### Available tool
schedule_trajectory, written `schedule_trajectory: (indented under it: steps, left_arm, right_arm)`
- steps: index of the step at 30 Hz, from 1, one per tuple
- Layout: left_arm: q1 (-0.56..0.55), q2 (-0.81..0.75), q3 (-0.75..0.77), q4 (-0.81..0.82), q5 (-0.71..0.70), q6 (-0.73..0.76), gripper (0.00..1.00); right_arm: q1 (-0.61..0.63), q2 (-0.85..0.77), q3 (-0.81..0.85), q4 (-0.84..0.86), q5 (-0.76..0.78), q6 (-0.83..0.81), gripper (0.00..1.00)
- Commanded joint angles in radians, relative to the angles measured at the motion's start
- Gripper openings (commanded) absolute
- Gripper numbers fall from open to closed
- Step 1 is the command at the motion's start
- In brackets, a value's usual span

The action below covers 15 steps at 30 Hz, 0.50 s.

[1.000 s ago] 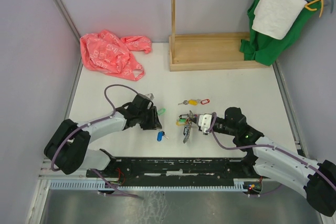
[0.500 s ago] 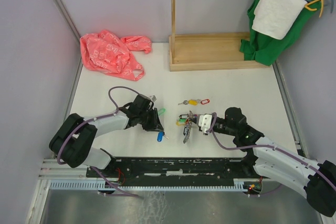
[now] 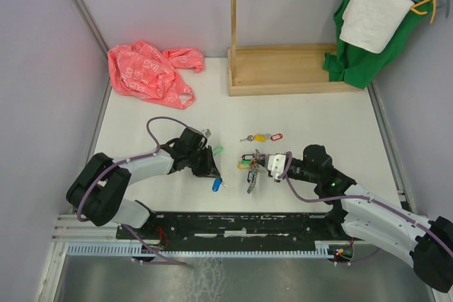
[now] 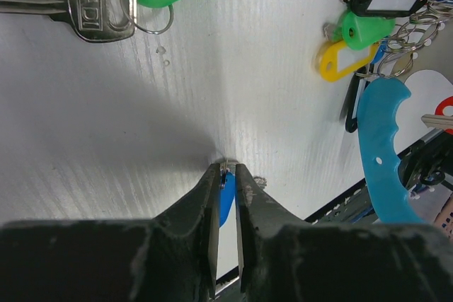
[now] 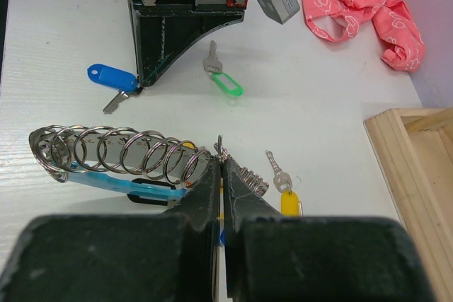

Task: Put the keys on the keyring

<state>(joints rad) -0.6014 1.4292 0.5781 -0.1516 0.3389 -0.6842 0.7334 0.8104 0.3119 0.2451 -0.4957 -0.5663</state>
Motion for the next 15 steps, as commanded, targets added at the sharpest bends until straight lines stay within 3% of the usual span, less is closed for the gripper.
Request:
schedule_trajectory:
  steps: [1,15]
  left_arm:
    - [0.003,0.007,0.006,0.009,0.011,0.035,0.19]
    - [0.001,-0.034,0.011,0.009,-0.023,0.069,0.03]
  right_arm:
    - [0.007,-0.020,0.008,0.056,-0.015,-0.010,0.01]
    - [0.006,-0.020,0.015,0.042,-0.020,-0.013,0.01]
